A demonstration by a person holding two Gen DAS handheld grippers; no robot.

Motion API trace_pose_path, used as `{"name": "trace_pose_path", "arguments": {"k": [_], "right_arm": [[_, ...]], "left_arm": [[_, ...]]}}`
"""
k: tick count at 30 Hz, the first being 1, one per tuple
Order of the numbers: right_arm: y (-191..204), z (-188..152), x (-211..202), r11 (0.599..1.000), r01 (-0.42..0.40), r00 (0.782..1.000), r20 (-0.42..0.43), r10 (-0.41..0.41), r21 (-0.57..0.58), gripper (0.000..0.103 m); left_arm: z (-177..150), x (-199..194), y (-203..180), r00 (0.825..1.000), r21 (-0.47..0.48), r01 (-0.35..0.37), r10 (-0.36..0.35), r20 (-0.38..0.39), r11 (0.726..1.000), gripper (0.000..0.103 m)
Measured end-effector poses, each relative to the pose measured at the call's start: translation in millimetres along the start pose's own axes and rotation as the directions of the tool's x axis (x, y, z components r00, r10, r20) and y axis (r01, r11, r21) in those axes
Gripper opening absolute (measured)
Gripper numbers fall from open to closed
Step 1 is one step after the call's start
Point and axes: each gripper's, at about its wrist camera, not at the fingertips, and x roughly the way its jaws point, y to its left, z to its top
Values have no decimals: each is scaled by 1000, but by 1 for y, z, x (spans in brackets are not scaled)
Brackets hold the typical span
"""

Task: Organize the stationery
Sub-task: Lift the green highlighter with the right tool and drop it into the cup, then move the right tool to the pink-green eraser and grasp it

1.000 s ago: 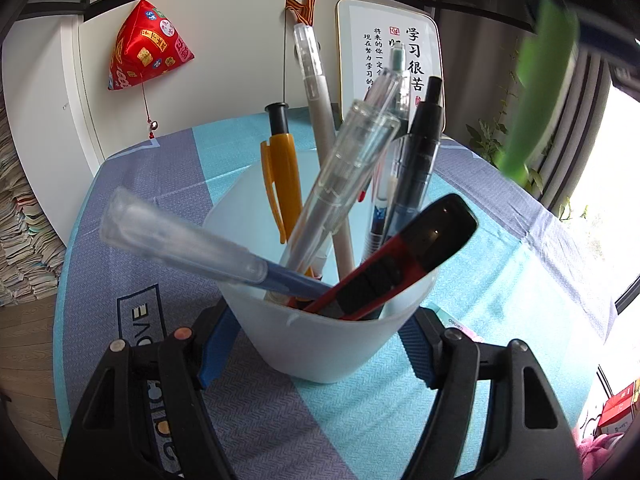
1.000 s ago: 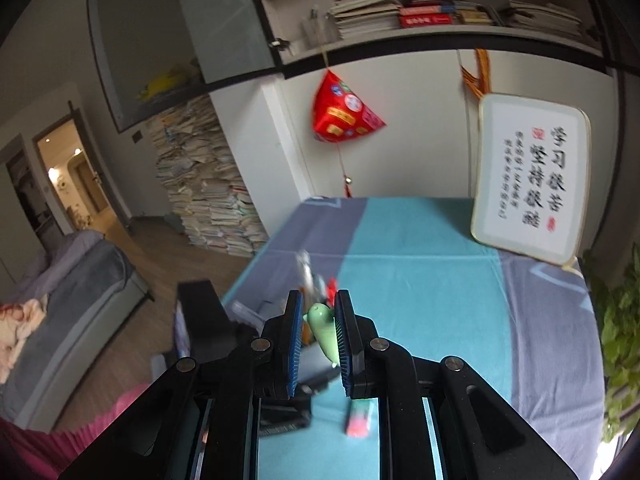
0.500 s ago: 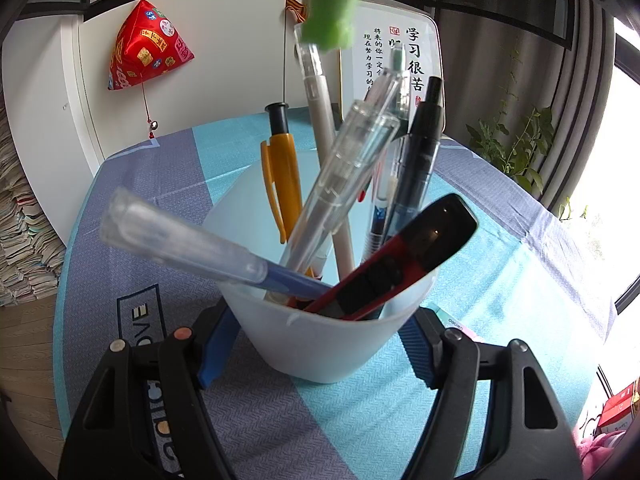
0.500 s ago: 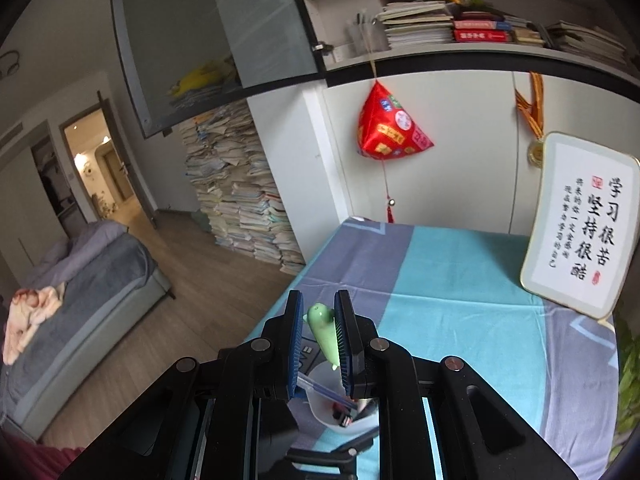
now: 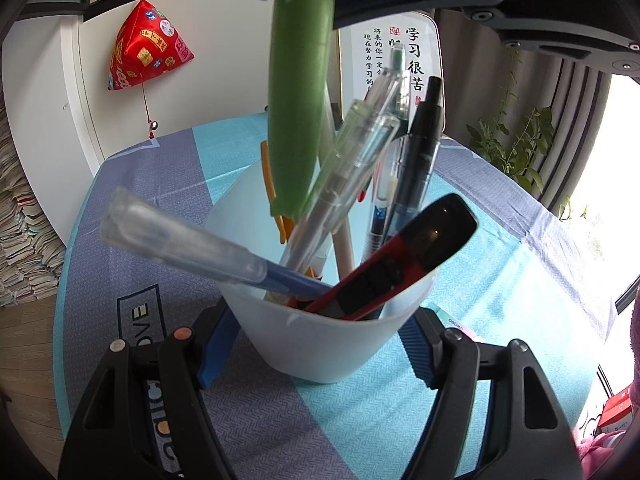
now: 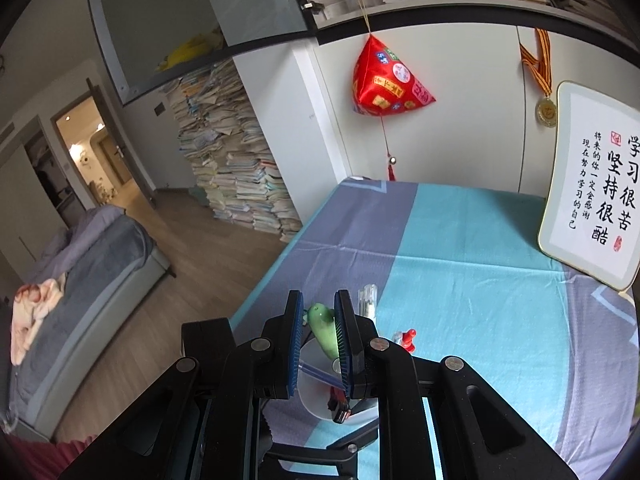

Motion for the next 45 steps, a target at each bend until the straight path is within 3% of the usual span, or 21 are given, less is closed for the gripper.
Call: {"name": "trace_pose_path", "arguments": {"k": [14,22,24,26,29,35,41,45], "right_arm": [[-7,-7,7,999,15,999,-33,-14,29,17],[-19,-19,-38,997,49,998,46,-51,55,17],[-21,-29,-46,996,78,996,49,-80,48,23],[-27,-43,-52,993,112,993,41,-114,46,40],[-35,-73,-53,986,157,988,6,-157,48,50],[-42,-125,-25,981,185,977,-122,-178,53,50],[-39,-137,-8,980,201,968,-160,-195,18,50],[-37,-141,-2,980,200,966,-168,-198,-3,38]], "left_arm": [[0,0,0,1000,0,0,0,0,1000,72],[1,0,0,1000,0,1,-1,-1,1000,72],[1,0,0,1000,1,0,0,-1,1000,72],[1,0,0,1000,1,0,0,-1,1000,72],[0,0,0,1000,1,0,0,-1,1000,72],[0,0,0,1000,1,0,0,-1,1000,72],[0,0,0,1000,1,0,0,-1,1000,72],[0,0,-1,1000,1,0,0,-1,1000,72]]}}
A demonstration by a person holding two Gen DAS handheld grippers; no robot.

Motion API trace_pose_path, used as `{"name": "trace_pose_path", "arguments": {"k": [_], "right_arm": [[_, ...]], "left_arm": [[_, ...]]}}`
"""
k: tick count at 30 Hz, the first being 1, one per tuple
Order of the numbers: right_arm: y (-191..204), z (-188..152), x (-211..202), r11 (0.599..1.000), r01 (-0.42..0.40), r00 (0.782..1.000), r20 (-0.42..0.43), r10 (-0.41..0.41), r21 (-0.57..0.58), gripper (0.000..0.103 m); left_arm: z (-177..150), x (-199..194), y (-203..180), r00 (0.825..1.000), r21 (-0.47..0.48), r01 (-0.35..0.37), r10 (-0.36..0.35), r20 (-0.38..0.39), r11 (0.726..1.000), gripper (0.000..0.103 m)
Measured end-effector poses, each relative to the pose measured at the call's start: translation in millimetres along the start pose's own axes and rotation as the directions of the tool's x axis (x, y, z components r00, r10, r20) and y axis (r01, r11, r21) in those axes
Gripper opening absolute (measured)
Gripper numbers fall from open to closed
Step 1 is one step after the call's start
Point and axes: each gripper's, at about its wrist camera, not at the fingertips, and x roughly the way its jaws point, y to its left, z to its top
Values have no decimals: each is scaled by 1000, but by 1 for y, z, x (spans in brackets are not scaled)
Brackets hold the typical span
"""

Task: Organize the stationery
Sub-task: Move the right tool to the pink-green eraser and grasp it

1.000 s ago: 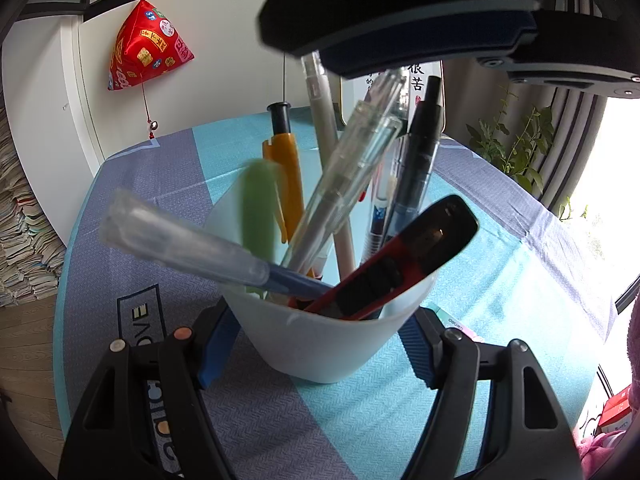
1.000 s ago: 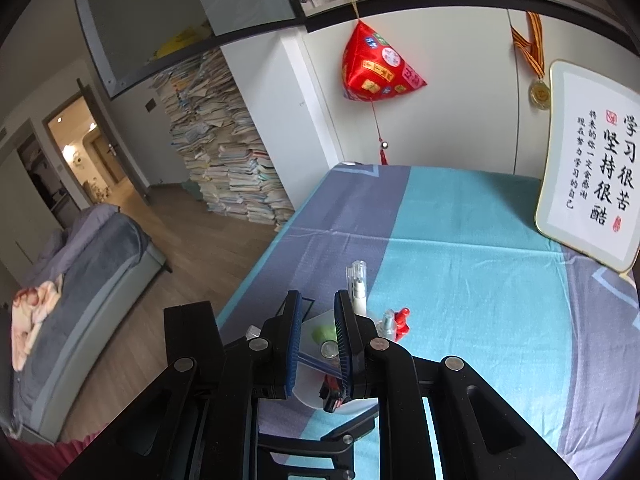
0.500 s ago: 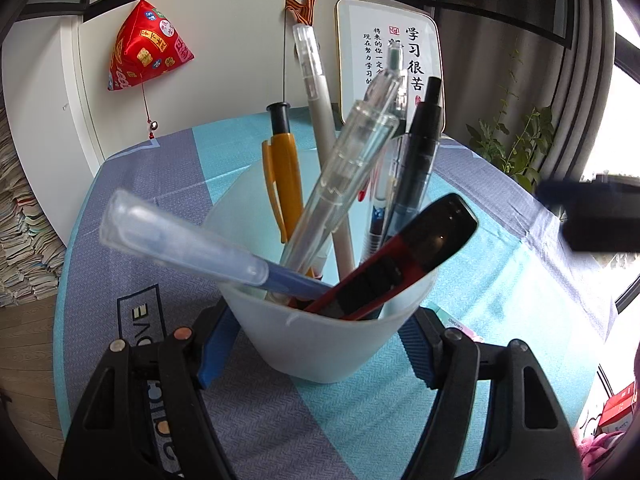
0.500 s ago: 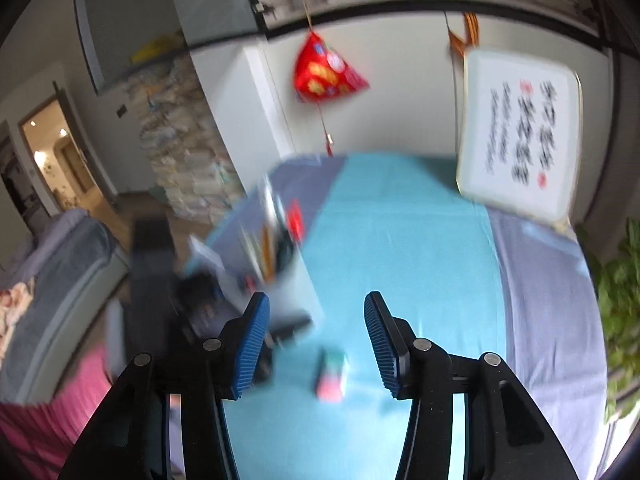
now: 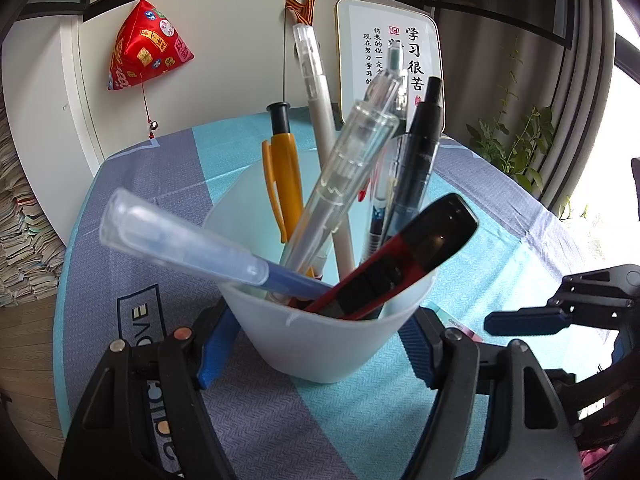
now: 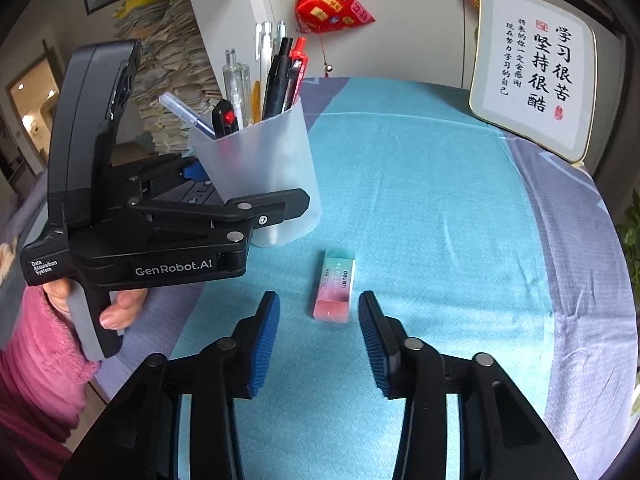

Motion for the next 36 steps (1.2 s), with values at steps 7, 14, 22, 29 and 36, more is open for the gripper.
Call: {"name": "trace_pose_path", "arguments": {"k": [7,14,22,29,36], "right_arm": [[-2,-2,8,1000,24,1000,-19,-24,10,21],[-9,-3,2,999,36,999,-9,-36,33,12],[-36,-3,-13,992,80,997,1,-81,99,11],[-44,0,-23,992,95,995,28,-98,84,12],[-27,4,-3,990,131,991,-20,-133,-54,12]], "left_arm": [[0,0,0,1000,0,0,0,0,1000,72],[0,0,0,1000,0,0,0,0,1000,72],[0,0,0,1000,1,0,0,0,1000,72],[0,0,1,1000,2,-1,1,0,1000,72],[0,0,1,1000,2,-1,1,0,1000,72]]}}
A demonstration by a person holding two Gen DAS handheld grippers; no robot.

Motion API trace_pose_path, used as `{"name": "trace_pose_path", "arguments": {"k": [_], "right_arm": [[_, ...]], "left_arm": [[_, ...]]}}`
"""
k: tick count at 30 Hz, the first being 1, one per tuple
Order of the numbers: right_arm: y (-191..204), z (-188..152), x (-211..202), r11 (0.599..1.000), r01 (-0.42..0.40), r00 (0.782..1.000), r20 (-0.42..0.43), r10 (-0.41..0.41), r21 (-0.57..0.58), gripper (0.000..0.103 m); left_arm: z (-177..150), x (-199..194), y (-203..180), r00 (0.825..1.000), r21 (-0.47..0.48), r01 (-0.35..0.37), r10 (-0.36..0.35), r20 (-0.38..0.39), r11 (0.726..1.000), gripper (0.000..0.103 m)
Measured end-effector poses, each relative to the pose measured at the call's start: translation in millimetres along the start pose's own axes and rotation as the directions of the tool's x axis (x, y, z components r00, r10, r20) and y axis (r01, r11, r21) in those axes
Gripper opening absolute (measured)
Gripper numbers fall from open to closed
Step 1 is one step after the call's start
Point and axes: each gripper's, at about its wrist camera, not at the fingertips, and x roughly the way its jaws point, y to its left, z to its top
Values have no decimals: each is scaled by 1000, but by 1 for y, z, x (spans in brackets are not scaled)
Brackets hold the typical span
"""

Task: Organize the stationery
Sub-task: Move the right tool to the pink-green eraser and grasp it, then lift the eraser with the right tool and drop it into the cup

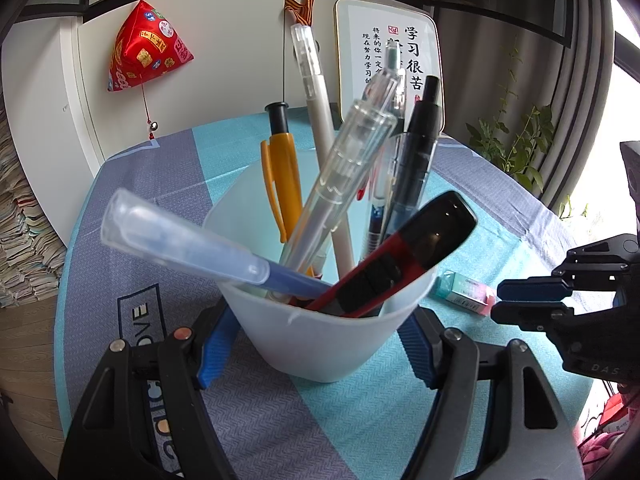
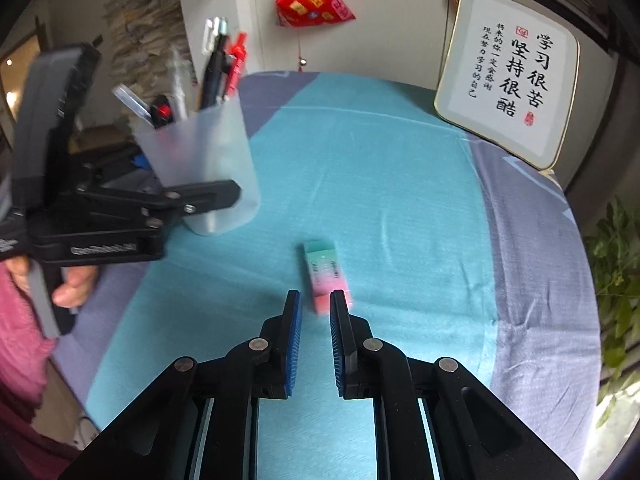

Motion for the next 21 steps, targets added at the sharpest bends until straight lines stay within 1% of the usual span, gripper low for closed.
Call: {"name": "trace_pose_path", "arguments": {"k": [1,3,4,5,6,9,11,12,13,14,16,17,21], "right_arm": [[0,0,0,1000,11,1000,3,-11,-8,13],[-1,-1,-2,1000,15,1000,12,-15,-16,21],[-2,-2,-2,1000,18,1000,14,-18,-19,33],[-3,-3,-2,1000,24,1000,17,-23,-19,40],[-4,-3,-1,1000,23,1000,21,-23,-17,40],[-4,-4,4,1000,-12,1000,18,12,2,40],[-5,-4,13,1000,-4,1000,-2,4,-1,40],[-4,-4,15,1000,9,1000,7,-9,-13,40],[-2,-4,15,1000,13,1000,14,-13,-21,34],[-1,-3,15,1000,13,1000,16,-13,-21,21],[-3,-1,9,1000,21,999,29,-21,-1,20],[-4,0,2,1000,19,999,51,-19,6,20],[-7,11,-34,999,-34,991,128,29,39,20]], "left_arm": [[0,0,0,1000,0,0,0,0,1000,72],[0,0,0,1000,0,-1,1,0,1000,72],[0,0,0,1000,1,-1,1,0,1000,72],[0,0,0,1000,1,-1,1,0,1000,72],[0,0,0,1000,0,0,0,0,1000,72],[0,0,0,1000,0,0,0,0,1000,72],[0,0,0,1000,0,0,0,0,1000,72],[0,0,0,1000,0,0,0,0,1000,72],[0,0,0,1000,0,0,0,0,1000,72],[0,0,0,1000,0,-1,1,0,1000,72],[0,0,0,1000,0,0,0,0,1000,72],[0,0,0,1000,1,-1,1,0,1000,72],[0,0,0,1000,0,-1,1,0,1000,72]]}}
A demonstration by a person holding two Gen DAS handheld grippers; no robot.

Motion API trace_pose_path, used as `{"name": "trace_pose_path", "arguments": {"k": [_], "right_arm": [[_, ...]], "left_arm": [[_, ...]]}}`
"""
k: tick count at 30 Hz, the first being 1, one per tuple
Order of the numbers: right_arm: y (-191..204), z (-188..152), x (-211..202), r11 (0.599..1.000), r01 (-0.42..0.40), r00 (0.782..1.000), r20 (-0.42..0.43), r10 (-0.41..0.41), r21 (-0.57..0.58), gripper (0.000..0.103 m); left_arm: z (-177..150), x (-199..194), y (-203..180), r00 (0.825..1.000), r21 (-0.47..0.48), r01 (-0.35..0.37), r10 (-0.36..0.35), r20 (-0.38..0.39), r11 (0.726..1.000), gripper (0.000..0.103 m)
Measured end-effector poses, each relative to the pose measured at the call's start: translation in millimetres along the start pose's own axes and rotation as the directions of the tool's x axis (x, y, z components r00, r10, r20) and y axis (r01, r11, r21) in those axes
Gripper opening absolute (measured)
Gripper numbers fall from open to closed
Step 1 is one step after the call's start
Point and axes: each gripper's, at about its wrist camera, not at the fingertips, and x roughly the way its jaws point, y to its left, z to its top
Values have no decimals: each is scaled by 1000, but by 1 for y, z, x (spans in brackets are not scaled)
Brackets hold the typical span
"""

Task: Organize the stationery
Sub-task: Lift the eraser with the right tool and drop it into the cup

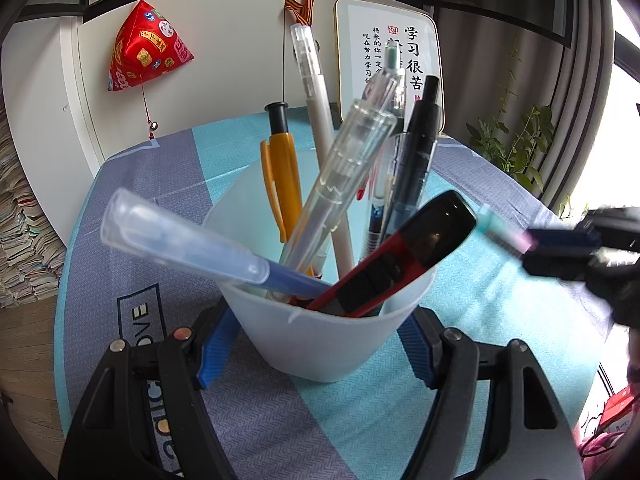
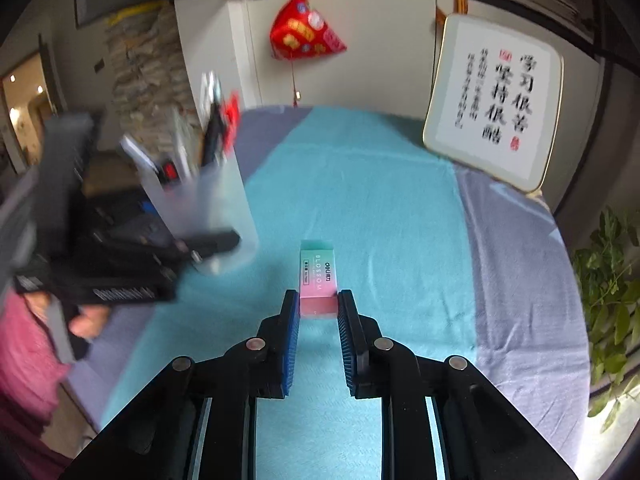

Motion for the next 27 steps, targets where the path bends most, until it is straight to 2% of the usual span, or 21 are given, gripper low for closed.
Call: {"name": "trace_pose_path", "arguments": {"k": [5,7,11,16,21,23,27], "right_arm": [[11,37,-45,993,-105,990,91,109,-50,20],[25,59,-53,983,-121,987,87,134,-140,20],[51,94,-49,949,-124,990,24,137,-290,20],[74,110,-30,906,-114,993,-69,94,-407,20],[83,116,-20,876,-35,998,-64,4,-481,20],[89,114,-16,843,-6,997,-68,-37,-538,20],[100,100,-7,777,-35,992,-116,-49,-628,20]], "left_arm": [[0,0,0,1000,0,0,0,0,1000,72],[0,0,0,1000,1,-1,1,0,1000,72],[0,0,0,1000,0,0,0,0,1000,72],[0,0,0,1000,1,0,0,0,1000,72],[0,0,0,1000,0,0,0,0,1000,72],[0,0,0,1000,0,0,0,0,1000,72],[0,0,0,1000,0,0,0,0,1000,72]]}}
